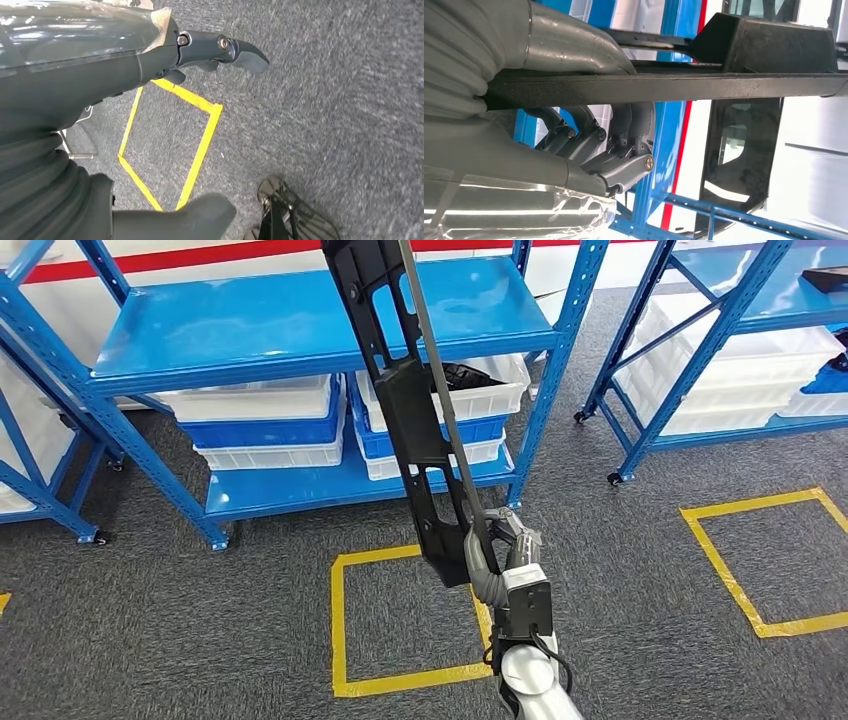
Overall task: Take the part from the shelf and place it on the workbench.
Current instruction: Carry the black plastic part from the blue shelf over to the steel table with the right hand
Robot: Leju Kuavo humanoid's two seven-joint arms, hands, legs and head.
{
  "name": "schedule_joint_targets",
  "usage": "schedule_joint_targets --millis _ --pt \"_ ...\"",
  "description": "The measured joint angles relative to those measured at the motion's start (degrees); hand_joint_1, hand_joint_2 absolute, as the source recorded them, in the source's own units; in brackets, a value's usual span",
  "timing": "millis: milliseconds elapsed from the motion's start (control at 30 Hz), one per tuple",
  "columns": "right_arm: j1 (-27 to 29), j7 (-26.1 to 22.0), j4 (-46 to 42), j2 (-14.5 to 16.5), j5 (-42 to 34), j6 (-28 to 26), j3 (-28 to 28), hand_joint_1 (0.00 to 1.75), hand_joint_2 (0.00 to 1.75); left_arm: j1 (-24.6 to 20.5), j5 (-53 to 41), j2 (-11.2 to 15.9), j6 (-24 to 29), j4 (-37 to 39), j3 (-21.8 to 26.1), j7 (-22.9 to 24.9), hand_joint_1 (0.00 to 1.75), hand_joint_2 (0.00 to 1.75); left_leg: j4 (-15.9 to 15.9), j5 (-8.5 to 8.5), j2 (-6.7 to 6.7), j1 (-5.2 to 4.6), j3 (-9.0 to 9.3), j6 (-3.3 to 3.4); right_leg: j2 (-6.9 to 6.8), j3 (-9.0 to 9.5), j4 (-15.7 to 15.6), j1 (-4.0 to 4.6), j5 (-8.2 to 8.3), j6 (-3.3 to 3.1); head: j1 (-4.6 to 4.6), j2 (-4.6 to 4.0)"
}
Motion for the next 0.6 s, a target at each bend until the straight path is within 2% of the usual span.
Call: schedule_joint_targets --millis 67,100,133,200,233,267,300,367,400,433,467,500,533,567,600 --pt "0.08 0.38 -0.02 0.21 0.45 -0.03 -0.17 1.75 1.75 -0.06 0.2 -0.32 0.66 -0.01 0.01 -0.37 0.0 1.75 -0.51 0.97 0.3 -0.02 -0.59 1.04 0.04 -0.83 0.93 0.01 -0.59 0.39 0.0 0.0" --pt "0.17 0.67 -0.11 0.24 0.81 -0.04 -0.3 1.75 1.75 -0.13 0.26 -0.53 1.0 -0.02 0.02 -0.61 0.0 1.75 -0.76 1.59 0.48 0.0 -1.06 1.65 0.09 -1.78 2.8 0.06 -2.12 0.23 0.11 0.01" --pt "0.34 1.01 -0.25 0.21 1.17 -0.04 -0.44 1.75 1.75 -0.21 0.33 -0.78 1.28 -0.04 0.02 -0.85 0.0 1.75 -0.87 2.15 0.62 0.0 -1.63 2.08 0.12 -3.03 5.82 0.05 -4.37 -0.11 0.23 0.01" --pt "0.98 1.82 -0.8 0.09 1.8 -0.05 -0.86 1.75 1.75 -0.32 0.4 -1.2 1.68 -0.12 0.02 -1.26 0.0 1.75 -0.83 3.11 0.73 -0.21 -2.99 2.47 0.16 -5.53 13.43 0.0 -8.61 -0.54 0.46 0.01" --pt "1.44 2.17 -1.15 0.01 2.07 -0.04 -1.14 1.75 1.75 -0.35 0.43 -1.43 1.78 -0.16 0.02 -1.38 0.0 1.75 -0.8 3.57 0.76 -0.29 -3.64 2.48 0.16 -5.98 16.07 0.0 -9.41 -0.36 0.49 0.0" --pt "1.94 2.51 -1.61 -0.09 2.36 -0.04 -1.49 1.75 1.75 -0.39 0.43 -1.66 1.85 -0.21 0.02 -1.45 0.0 1.75 -0.76 4.02 0.78 -0.33 -4.28 2.44 0.16 -5.53 16.86 -0.01 -9.13 0.07 0.5 0.0" --pt "2.44 2.81 -2.12 -0.18 2.66 -0.03 -1.86 1.75 1.75 -0.43 0.4 -1.91 1.87 -0.25 0.02 -1.47 0.0 1.75 -0.72 4.46 0.79 -0.35 -4.88 2.35 0.15 -3.99 15.47 -0.02 -8.03 0.59 0.52 0.0" --pt "3.23 3.25 -3.34 -0.36 3.31 -0.02 -2.63 1.75 1.75 -0.54 0.29 -2.41 1.86 -0.43 0.02 -1.44 0.0 1.75 -0.53 5.21 0.79 -0.42 -5.85 2.0 0.12 1.61 7.74 -0.04 -5.79 1.16 0.55 0.01" --pt "3.47 3.38 -3.94 -0.4 3.59 -0.01 -2.94 1.75 1.75 -0.61 0.2 -2.62 1.82 -0.52 0.02 -1.41 0.0 1.75 -0.38 5.55 0.84 -0.53 -6.22 1.75 0.13 4.41 3.43 0.07 -5.42 1.06 0.53 0.01" --pt "3.67 3.44 -4.5 -0.44 3.86 0.0 -3.23 1.75 1.75 -0.66 0.08 -2.77 1.73 -0.61 0.02 -1.38 0.0 1.75 -0.24 5.94 0.91 -0.64 -6.51 1.47 0.16 6.19 0.37 0.18 -5.42 0.84 0.49 0.01" --pt "3.9 3.5 -5.0 -0.47 4.14 0.01 -3.49 1.75 1.75 -0.72 -0.08 -2.87 1.57 -0.67 0.01 -1.35 0.0 1.75 -0.12 6.33 0.99 -0.72 -6.75 1.2 0.2 7.04 -1.31 0.31 -5.56 0.59 0.44 0.01" --pt "4.26 3.56 -5.53 -0.49 4.49 -0.04 -3.83 1.75 1.75 -0.78 -0.29 -2.92 1.33 -0.72 0.01 -1.28 0.0 1.75 -0.06 6.75 1.03 -0.73 -6.92 0.92 0.24 6.83 -1.75 0.37 -5.48 0.34 0.38 0.0" --pt "4.75 3.67 -6.09 -0.5 4.88 -0.15 -4.21 1.75 1.75 -0.82 -0.57 -2.94 1.07 -0.8 0.0 -1.19 0.0 1.75 0.08 6.87 0.99 -0.64 -7.13 0.62 0.2 6.4 -1.66 0.03 -5.17 -0.02 0.37 0.0" --pt "5.3 3.83 -6.71 -0.49 5.3 -0.31 -4.67 1.75 1.75 -0.85 -0.93 -2.95 0.75 -0.91 -0.01 -1.08 0.0 1.75 0.62 6.26 0.86 -0.53 -7.46 0.31 0.16 6.14 -1.64 -0.23 -4.84 -0.48 0.32 0.0" --pt "5.95 4.0 -7.46 -0.48 5.74 -0.51 -5.21 1.75 1.75 -0.89 -1.38 -2.95 0.36 -1.02 -0.04 -0.97 0.0 1.75 2.08 4.75 0.71 -0.38 -8.07 -0.04 0.07 5.85 -1.68 -0.49 -4.43 -1.09 0.17 0.0"
